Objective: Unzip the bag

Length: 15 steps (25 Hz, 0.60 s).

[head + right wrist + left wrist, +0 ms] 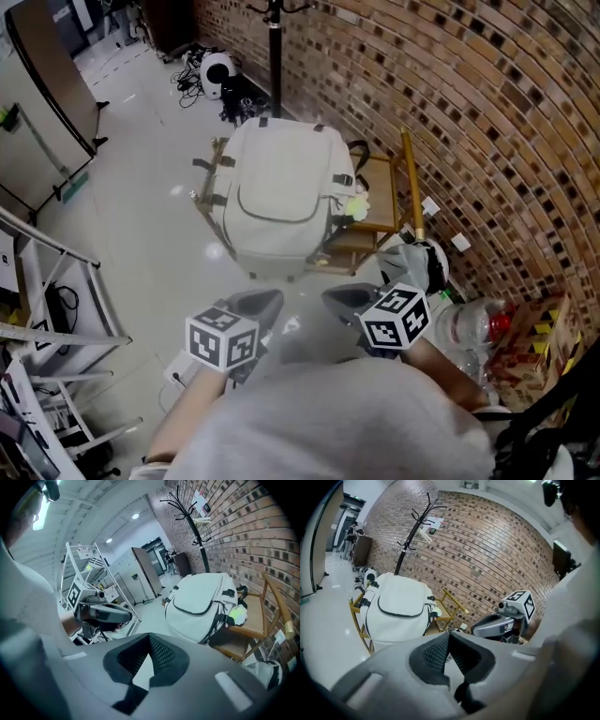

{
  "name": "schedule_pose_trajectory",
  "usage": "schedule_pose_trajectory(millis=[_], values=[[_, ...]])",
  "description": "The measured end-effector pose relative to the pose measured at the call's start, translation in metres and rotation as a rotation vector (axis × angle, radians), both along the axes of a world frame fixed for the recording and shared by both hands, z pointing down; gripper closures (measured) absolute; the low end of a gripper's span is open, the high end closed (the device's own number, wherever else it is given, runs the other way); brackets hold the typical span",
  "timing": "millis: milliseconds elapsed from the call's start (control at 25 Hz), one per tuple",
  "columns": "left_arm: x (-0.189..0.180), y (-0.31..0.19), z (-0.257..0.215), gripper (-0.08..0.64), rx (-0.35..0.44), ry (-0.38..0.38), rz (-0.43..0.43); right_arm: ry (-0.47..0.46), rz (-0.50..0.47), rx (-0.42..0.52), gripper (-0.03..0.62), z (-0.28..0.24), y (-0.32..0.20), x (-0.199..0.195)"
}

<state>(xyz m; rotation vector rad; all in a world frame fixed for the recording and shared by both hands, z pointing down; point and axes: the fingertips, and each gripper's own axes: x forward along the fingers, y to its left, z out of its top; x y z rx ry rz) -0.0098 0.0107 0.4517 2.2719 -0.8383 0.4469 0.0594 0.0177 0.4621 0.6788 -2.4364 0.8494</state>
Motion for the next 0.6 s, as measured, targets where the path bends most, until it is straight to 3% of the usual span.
schedule_pose_trajectory(millis=[200, 600], values=[[0.006, -0.031, 0.009, 0.558, -0.017, 0.006, 0.015, 0.004, 0.056, 0.009, 0.594, 0.005, -0.034, 0.015], [0.034, -0.099, 0.024, 0.558, -0.062, -0.029, 0.018, 0.026, 0.019, -0.019, 0.594, 0.029, -0.104, 0.043]])
